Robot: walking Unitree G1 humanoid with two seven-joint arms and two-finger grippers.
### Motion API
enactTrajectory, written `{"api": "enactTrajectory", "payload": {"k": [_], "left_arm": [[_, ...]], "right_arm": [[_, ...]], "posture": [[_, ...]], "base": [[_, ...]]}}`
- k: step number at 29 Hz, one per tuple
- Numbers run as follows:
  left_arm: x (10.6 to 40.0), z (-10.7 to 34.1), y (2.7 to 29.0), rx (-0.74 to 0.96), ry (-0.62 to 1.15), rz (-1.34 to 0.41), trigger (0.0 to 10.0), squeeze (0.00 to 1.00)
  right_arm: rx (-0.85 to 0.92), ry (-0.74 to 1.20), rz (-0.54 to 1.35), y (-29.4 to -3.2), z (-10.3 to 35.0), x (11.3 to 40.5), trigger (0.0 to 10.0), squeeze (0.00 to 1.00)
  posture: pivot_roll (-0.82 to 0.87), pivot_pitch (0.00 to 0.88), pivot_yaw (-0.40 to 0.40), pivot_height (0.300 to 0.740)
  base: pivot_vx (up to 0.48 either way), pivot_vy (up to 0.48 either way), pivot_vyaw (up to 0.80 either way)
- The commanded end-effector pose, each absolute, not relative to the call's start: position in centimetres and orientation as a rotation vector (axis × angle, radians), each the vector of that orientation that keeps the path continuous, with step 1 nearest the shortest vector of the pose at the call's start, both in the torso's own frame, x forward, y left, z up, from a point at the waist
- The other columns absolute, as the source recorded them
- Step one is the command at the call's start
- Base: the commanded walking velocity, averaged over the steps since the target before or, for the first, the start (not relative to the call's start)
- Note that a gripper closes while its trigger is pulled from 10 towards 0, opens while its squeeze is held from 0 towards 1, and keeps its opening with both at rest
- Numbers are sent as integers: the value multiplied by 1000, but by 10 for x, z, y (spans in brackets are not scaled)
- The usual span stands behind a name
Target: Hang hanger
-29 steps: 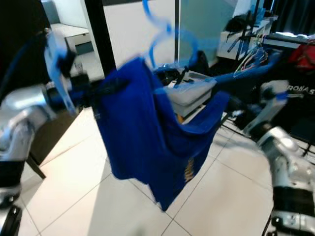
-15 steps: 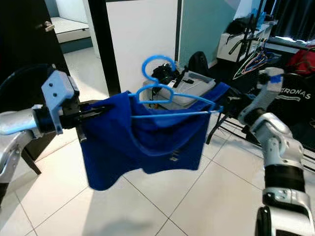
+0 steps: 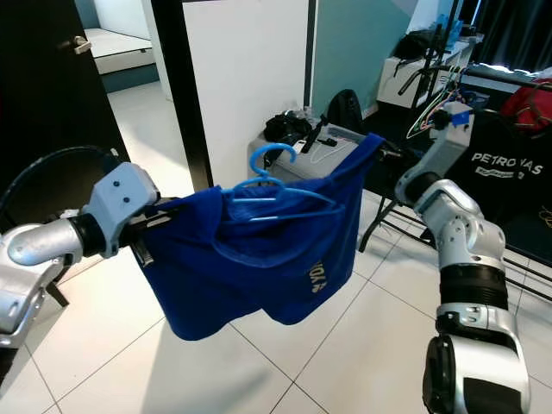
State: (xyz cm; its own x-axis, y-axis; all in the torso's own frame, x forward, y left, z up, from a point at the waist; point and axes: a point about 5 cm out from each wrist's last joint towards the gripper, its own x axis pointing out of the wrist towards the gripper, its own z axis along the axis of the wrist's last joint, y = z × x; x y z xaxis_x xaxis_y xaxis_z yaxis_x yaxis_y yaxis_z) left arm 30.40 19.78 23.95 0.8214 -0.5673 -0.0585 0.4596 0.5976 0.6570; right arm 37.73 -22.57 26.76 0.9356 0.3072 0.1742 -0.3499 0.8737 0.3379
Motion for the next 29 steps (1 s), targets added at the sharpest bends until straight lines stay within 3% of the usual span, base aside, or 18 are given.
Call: {"api": "enactTrajectory", "payload": {"k": [1,3,7,9,11,21,29], "left_arm": [[305,233,198,721,-146,-584,0,0],[305,233,198,715,-149,-575,0,0],[315,237,202,655,-165,-403,0,0],[315,237,202,655,-165,-403,0,0],[319,239,202,597,-176,-323,0,0],[328,232,193,443,-165,-178,0,0],[333,234,187,276,-175,-105,0,0]], "right_arm": [[377,-142,367,-222,277,377,0,0],[370,-139,371,-220,278,377,0,0],[313,-119,551,-183,287,366,0,0],[313,-119,551,-183,287,366,0,0],[274,-80,614,-165,282,359,0,0],[275,0,582,-149,264,350,0,0],[185,129,681,-132,240,331,0,0]], "posture": [[-41,0,-61,740],[-43,0,-61,740],[-46,0,-59,740],[-46,0,-59,740],[-50,0,-56,740],[-64,0,-46,740],[-68,0,-42,740]], "base": [[0,0,0],[0,0,0],[0,0,0],[0,0,0],[0,0,0],[0,0,0],[0,0,0]]}}
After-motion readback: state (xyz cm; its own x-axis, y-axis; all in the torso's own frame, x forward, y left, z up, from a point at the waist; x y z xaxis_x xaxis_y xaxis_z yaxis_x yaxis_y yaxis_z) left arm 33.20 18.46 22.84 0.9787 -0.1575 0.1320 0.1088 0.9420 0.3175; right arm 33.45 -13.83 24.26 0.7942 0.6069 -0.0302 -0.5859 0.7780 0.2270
